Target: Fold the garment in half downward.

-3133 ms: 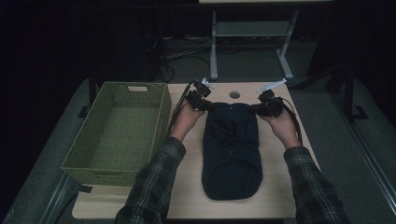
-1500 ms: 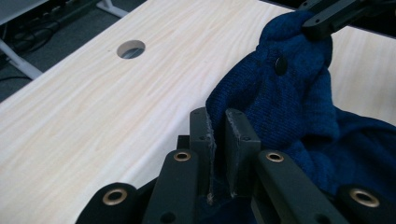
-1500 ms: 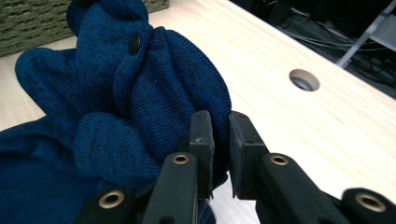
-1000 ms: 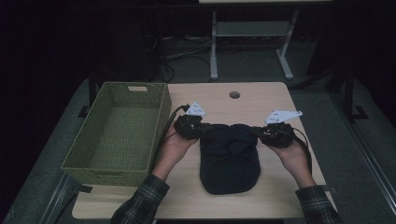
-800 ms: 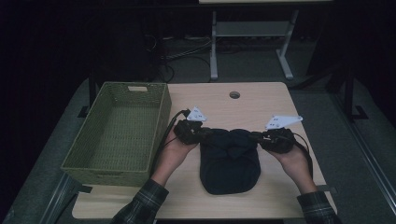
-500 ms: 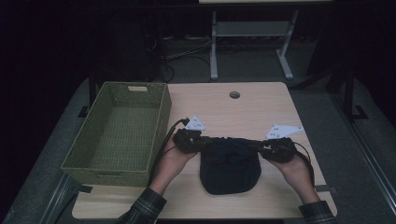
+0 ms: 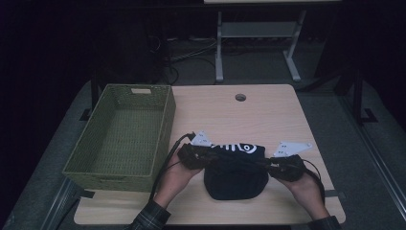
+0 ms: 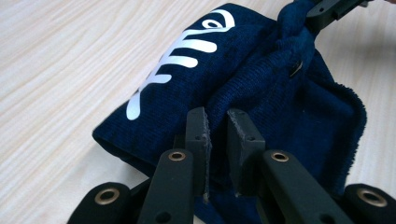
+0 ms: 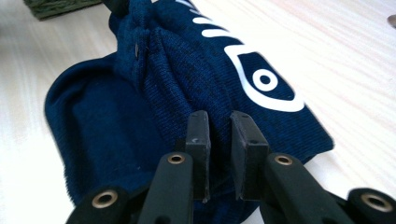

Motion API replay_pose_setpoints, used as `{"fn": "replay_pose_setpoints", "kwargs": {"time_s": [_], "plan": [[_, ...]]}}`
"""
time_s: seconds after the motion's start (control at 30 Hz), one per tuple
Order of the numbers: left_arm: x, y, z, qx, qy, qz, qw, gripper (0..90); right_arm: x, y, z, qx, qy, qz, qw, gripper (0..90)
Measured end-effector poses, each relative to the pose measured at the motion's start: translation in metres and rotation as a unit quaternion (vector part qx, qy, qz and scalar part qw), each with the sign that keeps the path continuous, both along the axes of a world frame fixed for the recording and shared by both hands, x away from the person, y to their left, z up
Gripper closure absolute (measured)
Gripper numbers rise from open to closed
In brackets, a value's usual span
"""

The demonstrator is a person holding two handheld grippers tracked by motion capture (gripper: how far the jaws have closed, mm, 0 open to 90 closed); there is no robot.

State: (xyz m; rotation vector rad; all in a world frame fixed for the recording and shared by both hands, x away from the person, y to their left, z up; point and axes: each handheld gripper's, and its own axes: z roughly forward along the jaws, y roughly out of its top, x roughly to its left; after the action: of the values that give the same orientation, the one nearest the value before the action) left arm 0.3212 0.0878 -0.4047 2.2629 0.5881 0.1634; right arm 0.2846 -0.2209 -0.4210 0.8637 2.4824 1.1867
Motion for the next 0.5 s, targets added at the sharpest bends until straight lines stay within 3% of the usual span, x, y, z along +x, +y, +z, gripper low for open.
{"fn": "replay_pose_setpoints", "kwargs": {"time_s": [0.5], "plan": [[-0.019, 0.008, -0.007, 0.007, 0.011, -0.004, 0.9999, 73.9, -0.032, 0.004, -0.011, 0.014, 0.02, 0.015, 0.9996, 72.3]]}}
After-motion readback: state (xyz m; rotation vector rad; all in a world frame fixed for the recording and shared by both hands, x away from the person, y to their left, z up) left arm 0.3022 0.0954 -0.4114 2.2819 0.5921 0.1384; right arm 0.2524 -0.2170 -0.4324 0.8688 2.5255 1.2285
